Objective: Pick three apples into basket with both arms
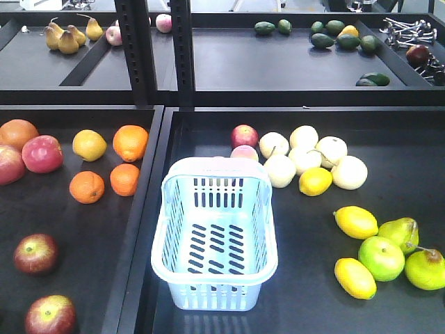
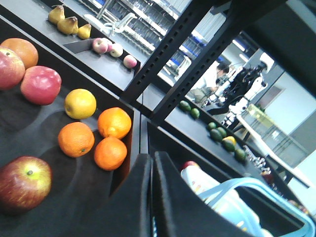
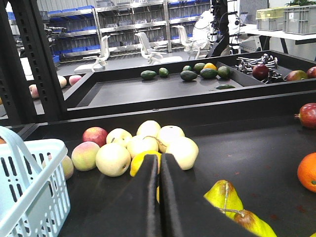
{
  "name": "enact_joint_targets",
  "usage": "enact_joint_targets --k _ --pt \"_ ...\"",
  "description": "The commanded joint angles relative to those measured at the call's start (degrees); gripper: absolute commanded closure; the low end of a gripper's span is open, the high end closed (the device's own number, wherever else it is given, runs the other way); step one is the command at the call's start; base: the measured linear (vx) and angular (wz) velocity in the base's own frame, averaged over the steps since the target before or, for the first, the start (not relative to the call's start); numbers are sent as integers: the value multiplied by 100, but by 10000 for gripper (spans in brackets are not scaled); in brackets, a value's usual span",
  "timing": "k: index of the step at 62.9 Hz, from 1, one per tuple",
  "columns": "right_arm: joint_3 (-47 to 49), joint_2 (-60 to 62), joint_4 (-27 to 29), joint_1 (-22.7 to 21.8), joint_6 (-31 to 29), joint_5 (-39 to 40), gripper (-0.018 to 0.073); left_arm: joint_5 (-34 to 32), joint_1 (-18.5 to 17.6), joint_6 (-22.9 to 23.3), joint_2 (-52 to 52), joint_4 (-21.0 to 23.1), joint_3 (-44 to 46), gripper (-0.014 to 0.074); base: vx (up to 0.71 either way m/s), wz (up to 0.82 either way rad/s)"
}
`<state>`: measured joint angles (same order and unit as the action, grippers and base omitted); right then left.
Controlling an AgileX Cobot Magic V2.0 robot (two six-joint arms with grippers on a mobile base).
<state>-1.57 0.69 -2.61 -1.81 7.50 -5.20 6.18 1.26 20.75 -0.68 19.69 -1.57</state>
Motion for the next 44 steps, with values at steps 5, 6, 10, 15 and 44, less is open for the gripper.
enact_joint_targets --k 5,6,10,15,44 --pt "-73 75 -60 -40 -27 447 564 -618 -6 596 -90 100 40 603 0 0" --pt "-73 75 -60 -40 -27 447 564 -661 -6 687 -90 137 40 603 0 0" --pt "-73 75 -60 -40 -27 441 564 -716 -6 1119 -90 394 40 603 0 0" --pt "-73 75 -60 -40 -27 441 564 -735 -6 1661 -90 903 40 603 0 0" --pt "-73 75 -60 -40 -27 441 564 -740 -6 927 -78 2445 1437 603 0 0"
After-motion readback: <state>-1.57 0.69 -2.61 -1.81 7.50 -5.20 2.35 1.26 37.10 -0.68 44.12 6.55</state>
